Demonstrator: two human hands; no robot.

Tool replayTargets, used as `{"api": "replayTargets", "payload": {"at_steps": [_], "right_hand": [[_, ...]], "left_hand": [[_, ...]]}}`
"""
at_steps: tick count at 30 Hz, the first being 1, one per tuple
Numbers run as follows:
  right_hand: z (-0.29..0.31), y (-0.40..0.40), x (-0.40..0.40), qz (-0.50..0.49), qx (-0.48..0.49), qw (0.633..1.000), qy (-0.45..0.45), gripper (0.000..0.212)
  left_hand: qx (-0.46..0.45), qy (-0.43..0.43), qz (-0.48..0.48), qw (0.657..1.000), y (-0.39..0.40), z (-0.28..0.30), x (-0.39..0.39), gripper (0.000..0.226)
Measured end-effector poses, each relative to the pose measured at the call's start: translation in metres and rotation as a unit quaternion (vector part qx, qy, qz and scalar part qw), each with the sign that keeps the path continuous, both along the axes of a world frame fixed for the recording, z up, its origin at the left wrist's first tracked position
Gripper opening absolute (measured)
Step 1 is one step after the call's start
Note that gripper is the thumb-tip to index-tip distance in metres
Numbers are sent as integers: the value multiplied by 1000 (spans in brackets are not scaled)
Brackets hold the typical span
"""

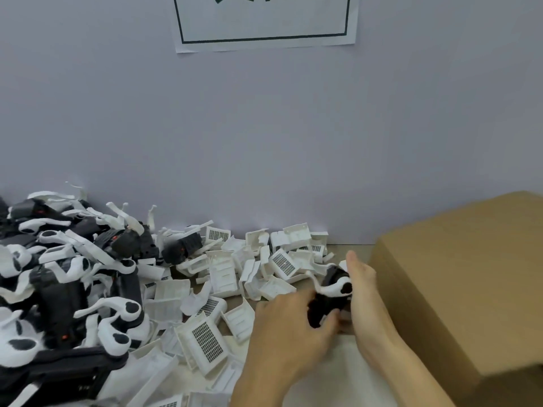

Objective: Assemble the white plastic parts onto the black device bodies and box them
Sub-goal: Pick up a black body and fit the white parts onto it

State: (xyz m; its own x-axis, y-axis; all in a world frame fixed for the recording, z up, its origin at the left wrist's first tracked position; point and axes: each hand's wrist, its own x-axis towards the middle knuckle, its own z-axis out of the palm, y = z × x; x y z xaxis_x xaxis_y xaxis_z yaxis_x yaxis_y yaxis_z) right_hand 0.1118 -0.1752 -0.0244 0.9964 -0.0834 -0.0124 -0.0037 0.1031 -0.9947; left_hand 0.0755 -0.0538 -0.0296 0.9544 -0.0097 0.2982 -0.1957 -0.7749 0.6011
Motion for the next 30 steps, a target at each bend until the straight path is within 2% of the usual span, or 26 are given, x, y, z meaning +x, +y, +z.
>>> {"api": "replayTargets", "payload": {"at_steps": [2, 4, 6, 8, 11, 14, 16, 19, 22, 26, 30], "right_hand": [[4, 4, -5, 20, -64, 995, -74, 51], [6, 8, -10, 49, -92, 986, -131, 45], [7, 11, -14, 64, -111, 980, -154, 53], [6, 12, -14, 62, -118, 978, -161, 60], [3, 15, -14, 64, -154, 973, -160, 46], [0, 17, -16, 114, -179, 961, -175, 25], [2, 19, -19, 141, -182, 952, -200, 24], [3, 21, -18, 158, -176, 945, -225, 37], [1, 20, -15, 141, -179, 944, -237, 37], [-9, 22, -13, 57, -216, 942, -252, 52], [-17, 29, -11, 42, -263, 927, -263, 66]], "left_hand": [[58, -11, 54, 997, 1, 1, 1, 50], [45, -28, 98, 994, 3, 2, 2, 45], [-60, -47, 104, 992, 7, 2, 4, 31], [-188, -40, 88, 977, 8, 2, 7, 28], [-331, -6, 68, 941, 7, 6, 8, 40], [-455, 39, 57, 888, 9, 5, 11, 39], [-506, 36, 44, 860, 10, 4, 12, 36], [-539, 38, 40, 841, 10, 5, 13, 33], [-568, 39, 45, 821, 10, 4, 15, 30], [-568, 17, 57, 821, 9, 6, 13, 27], [-573, 13, 46, 818, 10, 8, 13, 23]]}}
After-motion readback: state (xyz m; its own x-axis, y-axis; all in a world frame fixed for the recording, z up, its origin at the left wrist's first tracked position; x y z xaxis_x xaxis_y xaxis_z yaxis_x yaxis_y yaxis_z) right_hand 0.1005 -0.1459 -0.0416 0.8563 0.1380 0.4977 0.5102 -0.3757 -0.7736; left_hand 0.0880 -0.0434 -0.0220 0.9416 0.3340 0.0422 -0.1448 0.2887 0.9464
